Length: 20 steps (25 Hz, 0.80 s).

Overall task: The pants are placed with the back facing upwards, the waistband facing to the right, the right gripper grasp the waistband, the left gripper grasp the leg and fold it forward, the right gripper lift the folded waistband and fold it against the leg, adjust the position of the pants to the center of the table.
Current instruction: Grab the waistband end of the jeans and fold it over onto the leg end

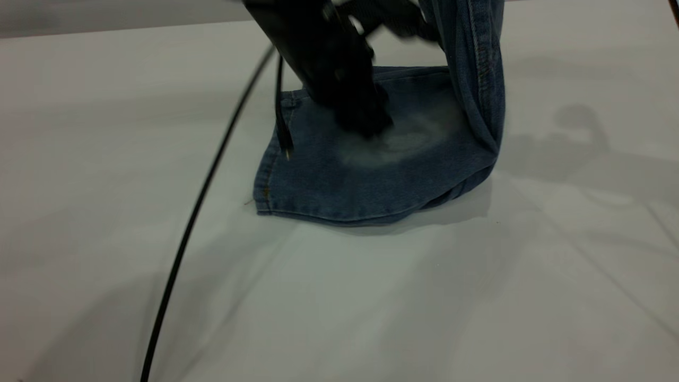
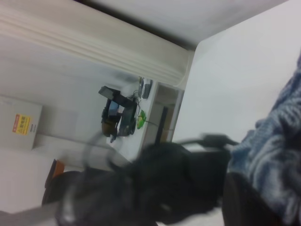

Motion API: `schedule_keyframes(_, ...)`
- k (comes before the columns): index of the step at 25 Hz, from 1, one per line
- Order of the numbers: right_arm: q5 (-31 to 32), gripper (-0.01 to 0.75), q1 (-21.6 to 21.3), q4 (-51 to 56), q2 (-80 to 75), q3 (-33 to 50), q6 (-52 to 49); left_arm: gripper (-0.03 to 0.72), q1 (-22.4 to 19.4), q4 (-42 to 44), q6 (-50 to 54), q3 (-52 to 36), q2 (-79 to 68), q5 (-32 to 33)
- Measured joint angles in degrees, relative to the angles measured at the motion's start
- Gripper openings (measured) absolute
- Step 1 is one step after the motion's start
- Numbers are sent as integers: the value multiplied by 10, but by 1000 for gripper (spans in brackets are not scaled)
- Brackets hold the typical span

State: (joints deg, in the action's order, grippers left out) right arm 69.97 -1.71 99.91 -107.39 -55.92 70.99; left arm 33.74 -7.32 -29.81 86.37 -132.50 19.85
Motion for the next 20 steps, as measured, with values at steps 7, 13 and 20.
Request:
schedule_keyframes(7, 0, 81, 0, -17, 0, 0, 1, 335, -51, 25, 0, 0, 85, 3)
schedule_keyframes(13, -22, 81, 38, -44, 0, 0, 0, 335, -105, 61, 1, 1, 186, 7)
schedule_keyframes(20, -110, 81, 129, -40, -15, 1, 0, 335, -126, 60, 1, 1, 324, 7)
